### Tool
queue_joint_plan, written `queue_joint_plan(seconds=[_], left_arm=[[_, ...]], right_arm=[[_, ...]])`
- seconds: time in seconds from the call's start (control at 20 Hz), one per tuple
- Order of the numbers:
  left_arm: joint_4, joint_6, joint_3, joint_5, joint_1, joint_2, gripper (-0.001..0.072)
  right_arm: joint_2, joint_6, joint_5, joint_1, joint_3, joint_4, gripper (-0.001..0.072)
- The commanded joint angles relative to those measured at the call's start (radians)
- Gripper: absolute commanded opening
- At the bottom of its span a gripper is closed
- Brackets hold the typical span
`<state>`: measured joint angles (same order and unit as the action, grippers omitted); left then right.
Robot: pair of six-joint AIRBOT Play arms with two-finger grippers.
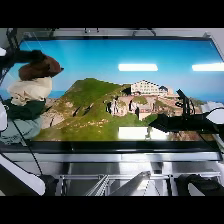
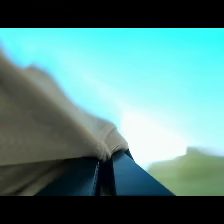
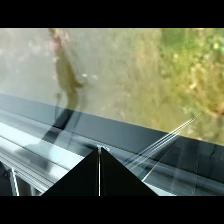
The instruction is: Fold the shirts.
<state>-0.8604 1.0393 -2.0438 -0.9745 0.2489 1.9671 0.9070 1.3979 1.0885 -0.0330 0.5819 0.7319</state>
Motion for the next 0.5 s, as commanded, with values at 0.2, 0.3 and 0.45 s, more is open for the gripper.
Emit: queue_joint_plan(seconds=[0.2,0.3,0.45], left_arm=[[0.628,-0.018,-0.001,-0.282,-0.235,-0.392,0.0029],[0.616,0.001,-0.001,-0.280,-0.304,-0.469,0.0029],[0.506,0.087,0.061,-0.305,-0.373,-0.537,0.0029]], right_arm=[[-0.001,0.000,0.000,-0.001,0.000,0.000,0.0024],[-0.001,0.000,0.000,-0.001,0.000,0.000,0.0024],[-0.001,0.000,0.000,-0.001,0.000,0.000,0.0024]])
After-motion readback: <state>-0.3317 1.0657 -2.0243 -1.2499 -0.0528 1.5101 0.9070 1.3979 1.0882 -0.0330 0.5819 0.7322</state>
